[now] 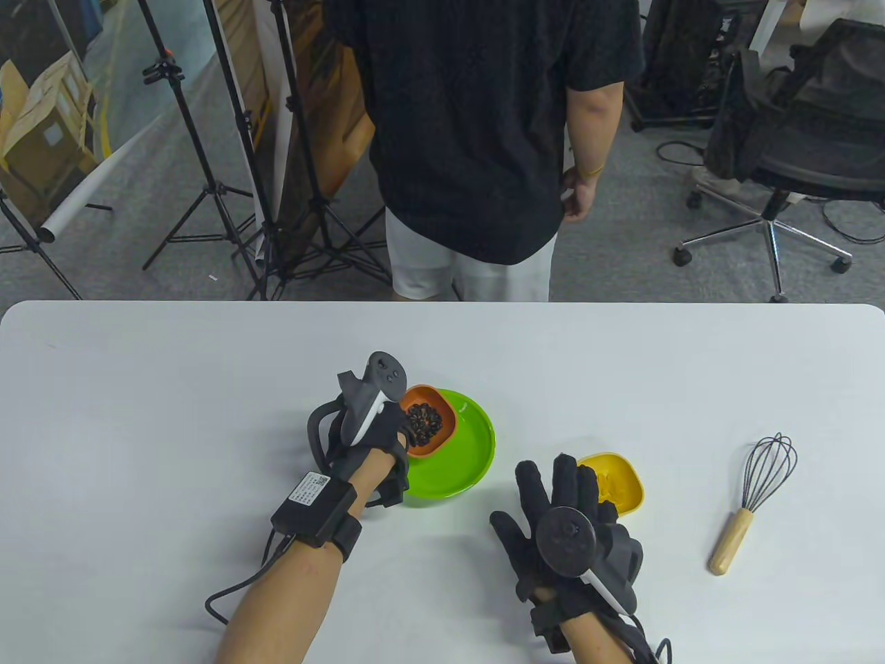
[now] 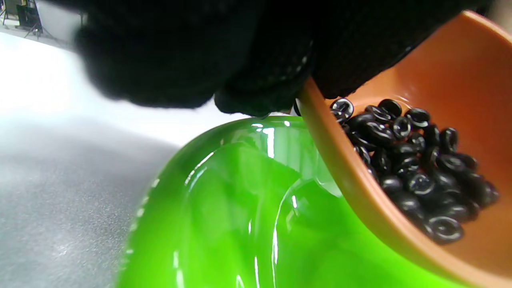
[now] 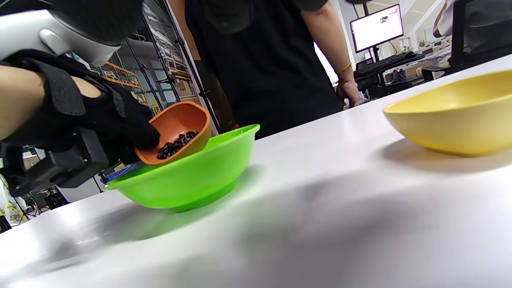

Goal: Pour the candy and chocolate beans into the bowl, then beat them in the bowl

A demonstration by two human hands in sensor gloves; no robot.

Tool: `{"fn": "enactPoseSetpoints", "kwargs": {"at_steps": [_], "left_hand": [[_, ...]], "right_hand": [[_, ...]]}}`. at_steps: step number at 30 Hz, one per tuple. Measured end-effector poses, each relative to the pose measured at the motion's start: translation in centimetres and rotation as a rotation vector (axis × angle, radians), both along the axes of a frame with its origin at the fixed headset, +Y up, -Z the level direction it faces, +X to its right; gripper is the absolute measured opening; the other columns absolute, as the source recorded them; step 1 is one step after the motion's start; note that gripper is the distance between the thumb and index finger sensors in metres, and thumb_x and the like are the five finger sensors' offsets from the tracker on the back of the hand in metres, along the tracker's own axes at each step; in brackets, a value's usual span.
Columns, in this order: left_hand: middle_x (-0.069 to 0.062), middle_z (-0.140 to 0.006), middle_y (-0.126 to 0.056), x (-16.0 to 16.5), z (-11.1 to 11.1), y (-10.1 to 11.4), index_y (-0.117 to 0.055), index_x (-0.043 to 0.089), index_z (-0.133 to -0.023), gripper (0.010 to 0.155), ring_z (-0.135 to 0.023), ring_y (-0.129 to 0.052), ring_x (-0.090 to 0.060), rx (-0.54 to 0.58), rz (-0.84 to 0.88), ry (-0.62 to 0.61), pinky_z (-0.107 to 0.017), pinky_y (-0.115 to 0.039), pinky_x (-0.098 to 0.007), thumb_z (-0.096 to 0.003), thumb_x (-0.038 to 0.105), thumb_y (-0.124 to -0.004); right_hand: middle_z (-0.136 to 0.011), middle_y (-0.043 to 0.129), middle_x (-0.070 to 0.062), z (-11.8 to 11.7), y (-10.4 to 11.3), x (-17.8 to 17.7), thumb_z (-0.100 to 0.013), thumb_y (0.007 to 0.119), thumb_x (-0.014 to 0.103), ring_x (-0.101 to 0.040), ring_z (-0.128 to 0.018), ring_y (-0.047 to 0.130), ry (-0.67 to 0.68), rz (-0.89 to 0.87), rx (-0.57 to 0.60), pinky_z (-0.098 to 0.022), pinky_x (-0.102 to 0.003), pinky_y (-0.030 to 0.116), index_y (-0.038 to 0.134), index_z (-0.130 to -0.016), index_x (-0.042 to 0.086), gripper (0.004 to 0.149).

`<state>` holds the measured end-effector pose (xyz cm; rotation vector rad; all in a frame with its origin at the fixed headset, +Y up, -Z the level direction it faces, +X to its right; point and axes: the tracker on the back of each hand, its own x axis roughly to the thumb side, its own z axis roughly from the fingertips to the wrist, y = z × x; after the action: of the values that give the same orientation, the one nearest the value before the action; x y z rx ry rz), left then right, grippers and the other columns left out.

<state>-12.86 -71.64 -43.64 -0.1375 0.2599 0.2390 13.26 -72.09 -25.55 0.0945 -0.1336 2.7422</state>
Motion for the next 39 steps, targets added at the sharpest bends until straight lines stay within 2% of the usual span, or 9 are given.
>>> {"fn": "enactPoseSetpoints", "kwargs": {"at_steps": [27,35,39], "left_hand": [[-0.002,-0.064,-0.103,-0.3,1.2,-0.3,-0.069,0.02,-0.081,0.049,-0.018,-0.106,-0.02,0.079,0.017,-0.055,-0.006,-0.09,-0.028,-0.0386,0.033,-0.089],[-0.001,-0.063,-0.103,-0.5,1.6,-0.4,-0.069,0.021,-0.081,0.048,-0.018,-0.107,-0.02,0.131,0.027,-0.075,-0.007,-0.09,-0.029,-0.0383,0.032,-0.089],[-0.002,-0.059,-0.104,-0.8,1.8,-0.1,-0.069,0.02,-0.081,0.049,-0.016,-0.106,-0.019,0.146,0.046,-0.084,-0.006,-0.09,-0.029,-0.0381,0.032,-0.089]], "right_hand": [[-0.113,0.023,-0.029,0.1,-0.1,-0.3,-0.049,0.062,0.063,-0.059,-0.101,0.025,0.011,0.01,-0.002,-0.057,-0.086,0.034,0.041,-0.112,0.026,0.076],[-0.113,0.023,-0.029,0.1,-0.1,-0.4,-0.049,0.062,0.063,-0.059,-0.101,0.025,0.013,0.012,-0.003,-0.057,-0.086,0.034,0.041,-0.112,0.026,0.076],[-0.113,0.023,-0.029,0.1,-0.1,-0.4,-0.049,0.062,0.063,-0.059,-0.101,0.025,0.014,0.014,-0.005,-0.057,-0.086,0.034,0.041,-0.112,0.026,0.076]]}}
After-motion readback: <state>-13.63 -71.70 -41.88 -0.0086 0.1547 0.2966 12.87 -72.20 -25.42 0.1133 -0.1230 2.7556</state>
